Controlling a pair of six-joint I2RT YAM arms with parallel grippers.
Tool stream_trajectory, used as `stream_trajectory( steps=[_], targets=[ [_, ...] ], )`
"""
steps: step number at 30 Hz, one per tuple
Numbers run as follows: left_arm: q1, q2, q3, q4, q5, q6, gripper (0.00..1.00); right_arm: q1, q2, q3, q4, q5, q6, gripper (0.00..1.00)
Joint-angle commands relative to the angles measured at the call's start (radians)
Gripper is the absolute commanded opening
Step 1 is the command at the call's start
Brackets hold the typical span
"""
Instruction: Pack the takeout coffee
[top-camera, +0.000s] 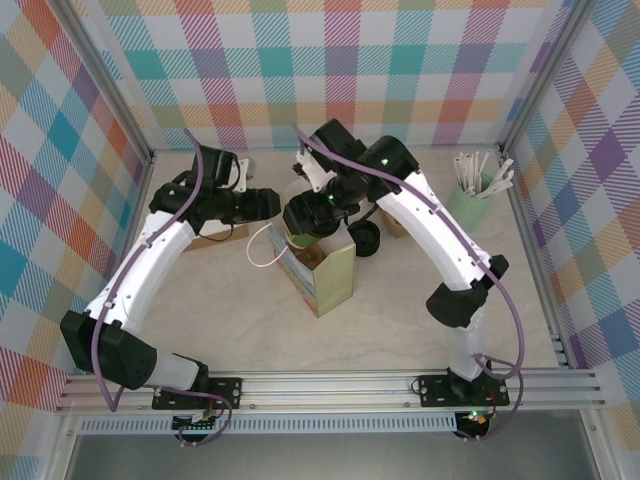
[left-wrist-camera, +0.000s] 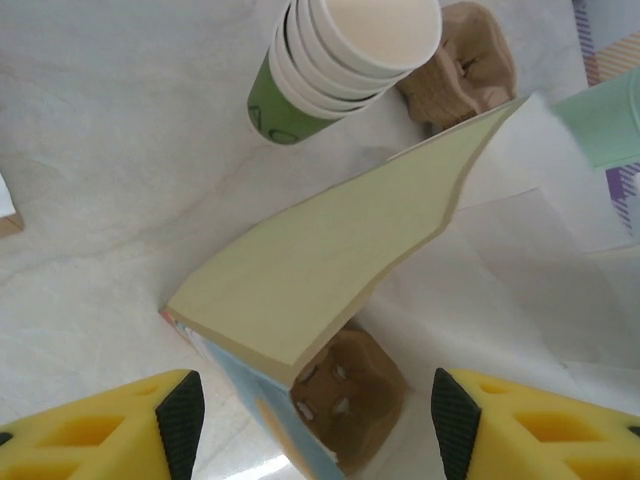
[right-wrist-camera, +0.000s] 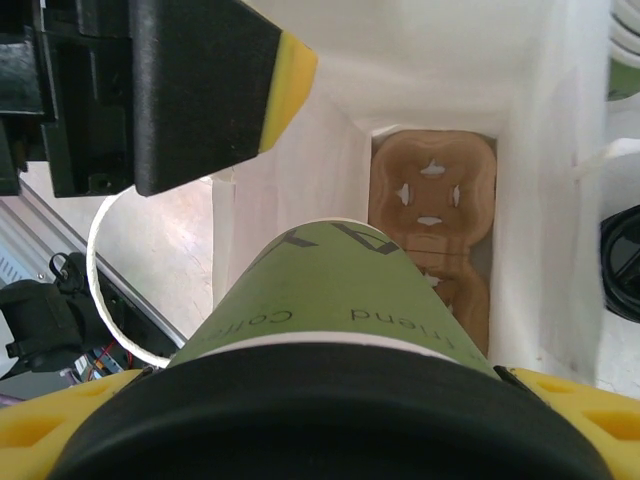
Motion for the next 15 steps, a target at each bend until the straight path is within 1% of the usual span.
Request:
stream_trajectory(
  steps=[1,7,15],
  targets=[
    [0.003,-0.025,-0.026,0.027,0.027,-0.016,0.62,0.017,0.025,0.027,-0.013,-0.016,0.026,0.83],
    [0.003,-0.047,-0.063,0.037,0.029,-0.026,0.58,0.019,0.055,0.019,-0.017,-0.018,0.037,0.83],
    [0.003,-0.060,-0.092,0.039,0.029,-0.029,0.56,0.016,0.076,-0.023,-0.017,-0.034,0.033,0.83]
  ],
)
